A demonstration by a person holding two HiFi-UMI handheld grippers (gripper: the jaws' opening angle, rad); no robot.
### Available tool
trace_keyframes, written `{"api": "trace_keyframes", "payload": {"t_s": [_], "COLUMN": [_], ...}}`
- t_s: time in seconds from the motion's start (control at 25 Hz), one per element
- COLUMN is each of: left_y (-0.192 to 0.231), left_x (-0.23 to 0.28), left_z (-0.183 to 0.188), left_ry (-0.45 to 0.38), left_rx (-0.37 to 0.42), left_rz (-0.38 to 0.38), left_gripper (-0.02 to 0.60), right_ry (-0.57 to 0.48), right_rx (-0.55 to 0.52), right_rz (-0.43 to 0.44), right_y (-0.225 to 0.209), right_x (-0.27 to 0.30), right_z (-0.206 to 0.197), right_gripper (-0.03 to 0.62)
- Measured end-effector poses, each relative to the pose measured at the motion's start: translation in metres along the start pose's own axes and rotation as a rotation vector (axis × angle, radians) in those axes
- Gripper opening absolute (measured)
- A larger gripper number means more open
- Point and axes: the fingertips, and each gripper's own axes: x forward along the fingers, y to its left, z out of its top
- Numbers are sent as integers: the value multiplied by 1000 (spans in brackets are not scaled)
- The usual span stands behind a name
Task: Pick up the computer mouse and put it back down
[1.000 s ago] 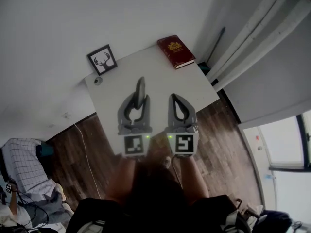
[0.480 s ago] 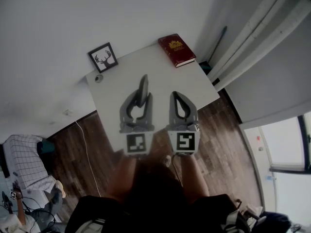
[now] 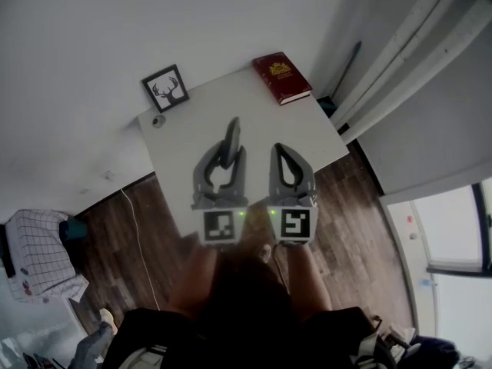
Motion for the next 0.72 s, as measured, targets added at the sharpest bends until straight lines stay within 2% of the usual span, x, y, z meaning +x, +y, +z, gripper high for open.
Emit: {"api": "trace_keyframes", "payload": {"t_s": [0.12, 0.28, 0.36, 0.72], "left_y": [-2, -8, -12, -47], "left_x": [0, 1, 2, 6], "left_z": [-1, -2, -1, 2], "left_ry": [11, 15, 13, 27], "left_rx": [14, -16, -5, 0], "left_rz": [-4, -25, -36, -67], "left_gripper": [137, 140, 140, 140], "right_ry": [0, 7, 5, 7], "right_rx": [9, 13, 7, 18], "right_rz": [-2, -5, -6, -23], "right_y": [-1, -4, -6, -36], "right_x": [-2, -5, -8, -33], "right_z": [0, -2, -2, -6], "right_gripper": [14, 14, 14, 14]}}
